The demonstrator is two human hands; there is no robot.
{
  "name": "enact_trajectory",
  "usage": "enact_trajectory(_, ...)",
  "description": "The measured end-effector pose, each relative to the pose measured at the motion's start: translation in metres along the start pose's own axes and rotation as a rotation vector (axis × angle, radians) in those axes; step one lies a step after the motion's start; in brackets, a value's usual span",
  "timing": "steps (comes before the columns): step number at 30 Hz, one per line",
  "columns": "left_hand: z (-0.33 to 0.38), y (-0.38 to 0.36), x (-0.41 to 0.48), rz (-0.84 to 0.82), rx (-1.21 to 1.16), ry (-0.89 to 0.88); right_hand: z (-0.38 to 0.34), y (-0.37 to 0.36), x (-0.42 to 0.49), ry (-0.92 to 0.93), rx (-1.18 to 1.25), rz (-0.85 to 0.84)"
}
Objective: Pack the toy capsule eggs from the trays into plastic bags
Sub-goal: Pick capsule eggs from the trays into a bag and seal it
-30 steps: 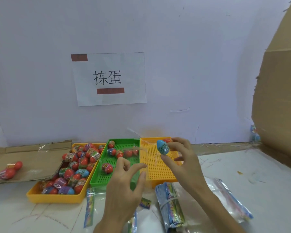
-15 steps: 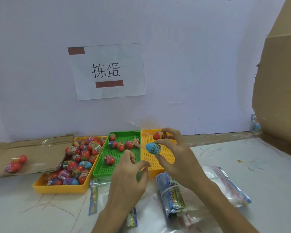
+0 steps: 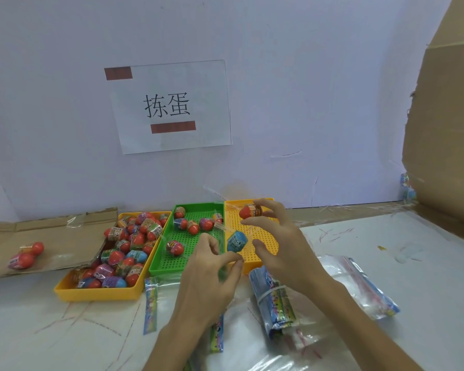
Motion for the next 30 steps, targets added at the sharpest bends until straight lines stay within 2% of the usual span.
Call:
enact_trajectory(4, 0.001, 0.000, 0.000, -0.004, -0.049, 0.057, 0.001, 0.002, 0.004, -0.053, 0.089, 0.168)
enact_trajectory(7, -0.001, 0.000, 0.001, -0.009, -0.069, 0.074, 0.007, 0.004, 0.006, -0.161, 0.127, 0.280)
enact_trajectory(10, -0.002, -0.001, 0.001, -0.002, -0.049, 0.079, 0.019, 0.004, 0.004, -0.305, -0.045, 0.161)
enact_trajectory(13, -0.002, -0.002, 0.000, -0.003, -0.025, 0.071, 0.027, 0.001, -0.001, -0.366, -0.309, -0.044)
enact_trajectory(16, -0.002, -0.001, -0.001, 0.001, -0.005, 0.036, 0.029, 0.000, -0.005, -0.417, -0.431, -0.148)
enact_trajectory(18, -0.001, 0.000, -0.001, -0.001, -0.008, 0.011, 0.023, 0.002, -0.003, -0.357, -0.342, -0.109)
enact_trajectory(20, -0.001, 0.000, -0.001, -0.007, -0.012, -0.001, 0.014, 0.004, 0.002, -0.301, -0.051, -0.045)
enact_trajectory(22, 0.000, 0.000, -0.001, -0.020, -0.026, -0.002, 0.003, 0.002, 0.004, -0.265, 0.184, -0.121)
enact_trajectory(24, 0.001, 0.000, -0.001, -0.040, -0.039, -0.015, -0.002, -0.005, 0.000, -0.220, 0.188, -0.259)
enact_trajectory(26, 0.000, -0.001, -0.002, -0.059, -0.024, -0.047, 0.000, -0.011, -0.004, -0.184, 0.103, -0.298)
enact_trajectory(30, -0.004, -0.001, -0.001, -0.129, -0.024, -0.044, 0.010, -0.003, 0.003, -0.285, 0.102, -0.034)
Point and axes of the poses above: each hand's wrist, its own x-axis towards the middle knuckle, its own y-axis out of the back of the hand, z = x × y, the point moved 1 cm from there along x, towards the middle knuckle, and after that the axes turned 11 degrees about z, right-handed, at the moved point
